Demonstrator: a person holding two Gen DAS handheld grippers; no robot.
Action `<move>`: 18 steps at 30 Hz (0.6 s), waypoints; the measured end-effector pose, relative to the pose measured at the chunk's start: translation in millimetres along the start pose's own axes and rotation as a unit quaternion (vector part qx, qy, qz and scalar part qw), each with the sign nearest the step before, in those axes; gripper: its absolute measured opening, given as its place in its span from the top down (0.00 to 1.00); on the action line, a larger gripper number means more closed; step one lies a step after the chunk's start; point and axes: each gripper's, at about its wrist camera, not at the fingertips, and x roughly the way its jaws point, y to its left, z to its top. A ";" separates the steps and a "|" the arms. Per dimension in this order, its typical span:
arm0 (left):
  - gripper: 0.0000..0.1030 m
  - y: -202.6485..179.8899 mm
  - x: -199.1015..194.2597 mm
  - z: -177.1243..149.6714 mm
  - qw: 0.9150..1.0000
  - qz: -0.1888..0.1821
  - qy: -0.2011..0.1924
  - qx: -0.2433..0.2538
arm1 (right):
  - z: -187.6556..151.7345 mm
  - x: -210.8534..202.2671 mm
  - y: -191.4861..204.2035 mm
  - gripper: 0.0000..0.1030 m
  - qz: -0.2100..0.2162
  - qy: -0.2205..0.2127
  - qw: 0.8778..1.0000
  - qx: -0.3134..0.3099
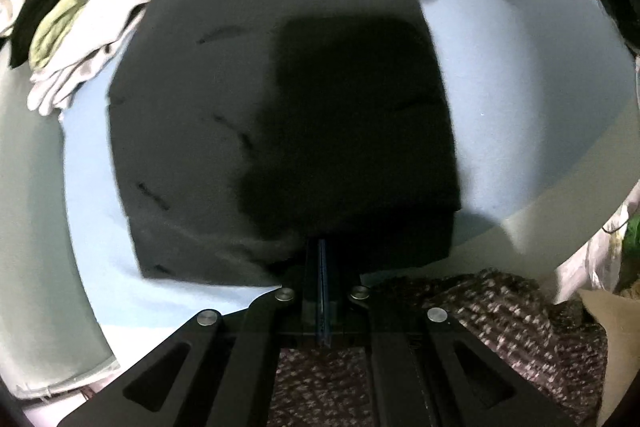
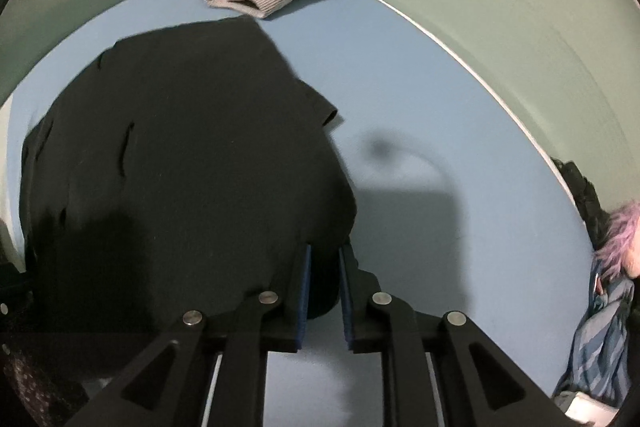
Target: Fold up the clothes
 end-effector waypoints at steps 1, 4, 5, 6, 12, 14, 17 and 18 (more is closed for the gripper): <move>0.98 -1.0 7.1 1.8 1.000 0.004 0.007 0.006 | 1.7 1.1 0.2 0.86 0.000 0.003 1.000 -0.004; 0.97 -0.5 12.8 4.4 1.000 0.009 0.012 0.020 | 6.2 4.9 0.5 0.85 -0.001 0.014 1.000 -0.014; 0.97 -0.6 12.7 5.2 1.000 0.010 0.013 0.025 | 7.6 6.5 0.0 0.86 -0.002 0.015 1.000 -0.016; 0.97 -0.5 12.9 5.3 0.999 0.012 0.013 0.030 | 10.1 7.9 -2.1 0.86 0.000 0.018 1.000 -0.012; 0.97 3.9 13.7 5.0 0.999 0.024 0.005 0.035 | 23.1 16.1 -35.2 0.64 0.029 0.040 0.995 0.088; 0.97 6.9 13.7 4.0 0.999 0.028 0.001 0.032 | 21.0 13.8 -47.2 0.64 0.050 0.037 0.990 0.123; 0.97 11.3 13.3 2.7 0.999 0.033 -0.005 0.030 | 16.4 5.5 -53.8 0.63 0.048 0.027 0.988 0.146; 0.97 12.9 12.8 2.3 0.999 0.033 -0.009 0.029 | 13.0 0.5 -56.4 0.60 0.041 0.023 0.986 0.162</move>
